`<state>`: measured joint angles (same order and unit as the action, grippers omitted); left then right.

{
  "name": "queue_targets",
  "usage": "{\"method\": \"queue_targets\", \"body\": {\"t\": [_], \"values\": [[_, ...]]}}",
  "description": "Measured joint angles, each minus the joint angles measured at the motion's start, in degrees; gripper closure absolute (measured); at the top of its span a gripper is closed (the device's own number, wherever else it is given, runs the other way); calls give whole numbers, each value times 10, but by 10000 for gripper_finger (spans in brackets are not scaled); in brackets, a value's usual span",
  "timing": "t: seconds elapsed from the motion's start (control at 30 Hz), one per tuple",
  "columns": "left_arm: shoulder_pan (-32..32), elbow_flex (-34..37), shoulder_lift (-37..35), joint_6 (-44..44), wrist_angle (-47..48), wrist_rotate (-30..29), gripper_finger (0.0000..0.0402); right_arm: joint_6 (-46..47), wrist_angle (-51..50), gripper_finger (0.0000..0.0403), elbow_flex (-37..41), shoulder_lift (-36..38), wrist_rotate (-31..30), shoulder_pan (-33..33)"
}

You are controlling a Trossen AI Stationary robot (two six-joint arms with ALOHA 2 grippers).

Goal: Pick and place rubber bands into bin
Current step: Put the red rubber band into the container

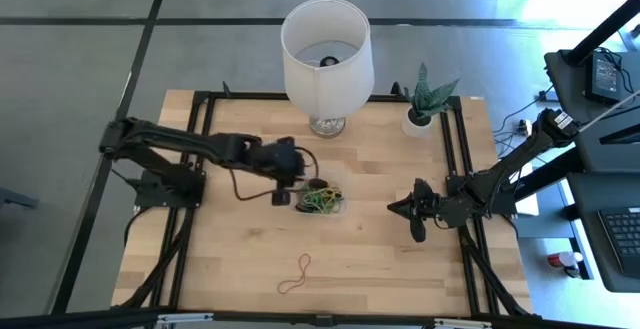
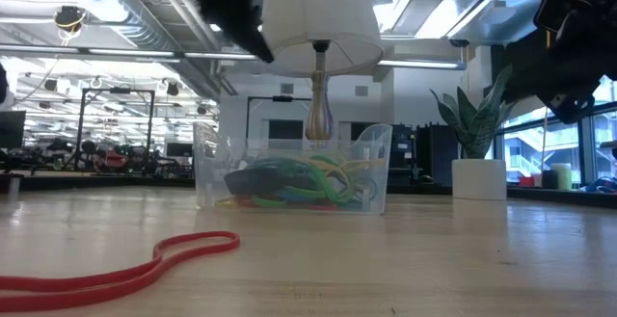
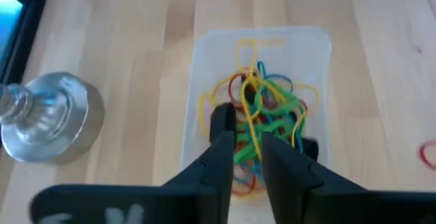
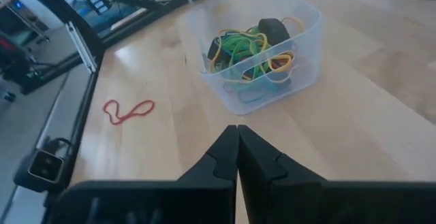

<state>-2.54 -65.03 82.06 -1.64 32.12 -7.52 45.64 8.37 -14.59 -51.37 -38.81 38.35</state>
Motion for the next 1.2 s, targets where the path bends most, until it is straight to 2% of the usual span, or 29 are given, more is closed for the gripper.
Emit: {"method": "queue_targets", "body": {"t": [0.2,0.33,0.47,0.6,1.0,1.2], "values": [[49,139,-99,-10,-81,63,394,24,6,391,0,0,-1,0],[67,251,-186,-14,-186,85,399,46,9,391,0,0,-5,-2],[67,355,-290,29,-283,48,400,68,9,391,0,0,-6,-13],[54,437,-391,39,-334,6,400,84,13,391,0,0,-6,-31],[51,569,-651,39,-336,0,400,83,13,391,0,0,-6,-63],[51,609,-747,29,-332,32,400,82,16,391,0,0,-6,-63]]}}
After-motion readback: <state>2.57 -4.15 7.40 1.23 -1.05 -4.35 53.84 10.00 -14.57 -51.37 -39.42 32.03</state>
